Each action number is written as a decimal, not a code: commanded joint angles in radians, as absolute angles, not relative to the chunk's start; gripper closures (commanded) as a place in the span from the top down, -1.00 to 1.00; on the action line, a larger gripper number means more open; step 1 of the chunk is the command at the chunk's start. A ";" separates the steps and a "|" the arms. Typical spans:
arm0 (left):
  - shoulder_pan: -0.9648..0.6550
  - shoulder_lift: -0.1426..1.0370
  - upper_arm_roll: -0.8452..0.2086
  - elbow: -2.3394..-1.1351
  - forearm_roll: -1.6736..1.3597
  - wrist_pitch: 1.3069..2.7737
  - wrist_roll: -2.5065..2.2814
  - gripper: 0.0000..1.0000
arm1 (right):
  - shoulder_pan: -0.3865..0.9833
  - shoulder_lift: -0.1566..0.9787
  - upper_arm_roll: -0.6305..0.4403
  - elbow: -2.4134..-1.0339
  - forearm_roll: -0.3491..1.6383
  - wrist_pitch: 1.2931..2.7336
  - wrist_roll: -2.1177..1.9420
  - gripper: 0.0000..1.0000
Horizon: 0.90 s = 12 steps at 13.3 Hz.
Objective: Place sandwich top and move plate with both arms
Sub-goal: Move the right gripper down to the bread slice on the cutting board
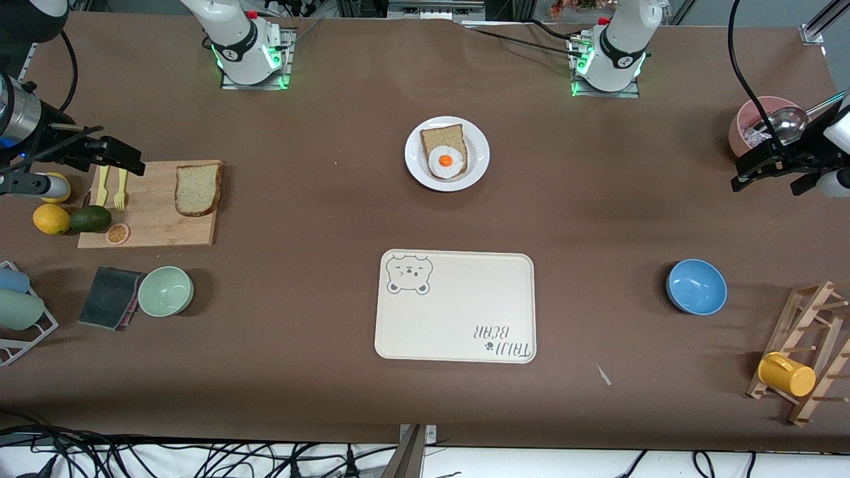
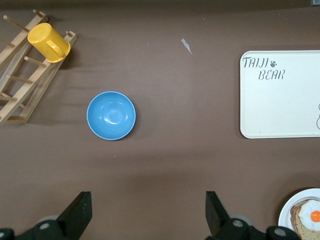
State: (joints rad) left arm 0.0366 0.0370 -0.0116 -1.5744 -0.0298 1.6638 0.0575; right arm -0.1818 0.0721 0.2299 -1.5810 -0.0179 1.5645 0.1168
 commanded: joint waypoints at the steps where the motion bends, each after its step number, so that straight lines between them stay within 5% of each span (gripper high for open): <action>1: 0.041 0.040 -0.006 -1.552 -0.041 1.638 0.057 1.00 | -0.179 0.049 0.232 -1.624 -0.041 1.589 0.110 1.00; 10: 0.046 0.043 -0.005 -1.552 -0.045 1.640 0.052 1.00 | -0.169 0.017 0.261 -1.818 -0.075 1.703 0.132 1.00; 12: 0.048 0.043 -0.002 -1.554 -0.044 1.638 0.054 1.00 | -0.160 0.009 0.261 -1.941 -0.080 1.826 0.146 1.00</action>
State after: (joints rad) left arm 0.0400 0.0373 -0.0020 -1.5742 -0.0298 1.6606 0.0570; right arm -0.1684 0.0552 0.2590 -1.8127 -0.0601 1.7241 0.1209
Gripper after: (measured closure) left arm 0.000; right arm 0.000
